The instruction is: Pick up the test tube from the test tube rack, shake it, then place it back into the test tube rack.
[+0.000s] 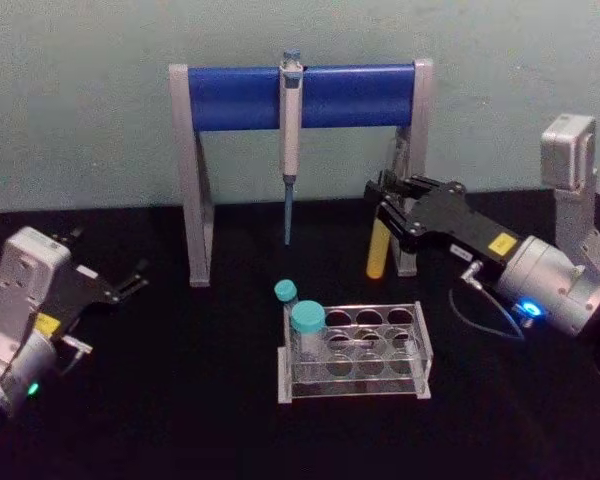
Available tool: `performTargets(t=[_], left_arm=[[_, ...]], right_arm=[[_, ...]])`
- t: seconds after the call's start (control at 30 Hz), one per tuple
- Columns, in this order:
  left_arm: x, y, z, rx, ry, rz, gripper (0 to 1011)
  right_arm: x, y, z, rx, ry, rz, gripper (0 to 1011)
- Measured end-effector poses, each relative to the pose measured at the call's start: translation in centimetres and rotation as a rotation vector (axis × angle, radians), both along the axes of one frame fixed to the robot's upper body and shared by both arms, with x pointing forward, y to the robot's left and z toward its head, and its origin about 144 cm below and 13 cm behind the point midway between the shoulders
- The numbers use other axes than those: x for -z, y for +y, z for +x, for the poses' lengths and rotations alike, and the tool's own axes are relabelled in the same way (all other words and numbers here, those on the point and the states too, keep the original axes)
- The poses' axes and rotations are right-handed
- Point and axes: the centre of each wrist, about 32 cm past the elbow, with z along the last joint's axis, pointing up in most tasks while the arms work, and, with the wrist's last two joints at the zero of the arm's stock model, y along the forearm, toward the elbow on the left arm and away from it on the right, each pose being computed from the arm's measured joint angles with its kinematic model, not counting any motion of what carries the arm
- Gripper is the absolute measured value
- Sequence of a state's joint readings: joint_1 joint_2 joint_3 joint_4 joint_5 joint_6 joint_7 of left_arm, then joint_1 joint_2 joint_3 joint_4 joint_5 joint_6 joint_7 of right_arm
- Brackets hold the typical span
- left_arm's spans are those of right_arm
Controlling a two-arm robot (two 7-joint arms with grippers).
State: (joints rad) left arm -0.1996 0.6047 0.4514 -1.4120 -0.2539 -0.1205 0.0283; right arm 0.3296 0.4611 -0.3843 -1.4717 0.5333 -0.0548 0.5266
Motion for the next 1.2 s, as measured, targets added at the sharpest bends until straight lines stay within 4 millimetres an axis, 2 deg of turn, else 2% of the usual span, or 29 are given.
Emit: performTargets(t=[0.2, 0.47, 0.77, 0.93, 1.2], left_arm=[[0.0, 0.0, 0.0, 0.0, 0.0, 0.0, 1010], [0.0, 0.0, 0.0, 0.0, 0.0, 0.0, 1010], [0.0, 0.0, 0.0, 0.0, 0.0, 0.0, 1010], [0.0, 0.0, 0.0, 0.0, 0.0, 0.0, 1009], [0.0, 0.0, 0.0, 0.0, 0.0, 0.0, 1010]], right_arm=[[-0.2, -0.8, -0.8, 0.026, -0.003, -0.011, 224], [-0.2, -1.6, -3.3, 0.033, 0.013, -0.037, 224], [0.1, -1.1, -4.9, -0.031, 0.053, -0.04, 224], [0.5, 0.9, -2.9, -0.116, 0.053, -0.008, 224], [0.7, 1.6, -0.3, -0.119, 0.035, 0.009, 224]])
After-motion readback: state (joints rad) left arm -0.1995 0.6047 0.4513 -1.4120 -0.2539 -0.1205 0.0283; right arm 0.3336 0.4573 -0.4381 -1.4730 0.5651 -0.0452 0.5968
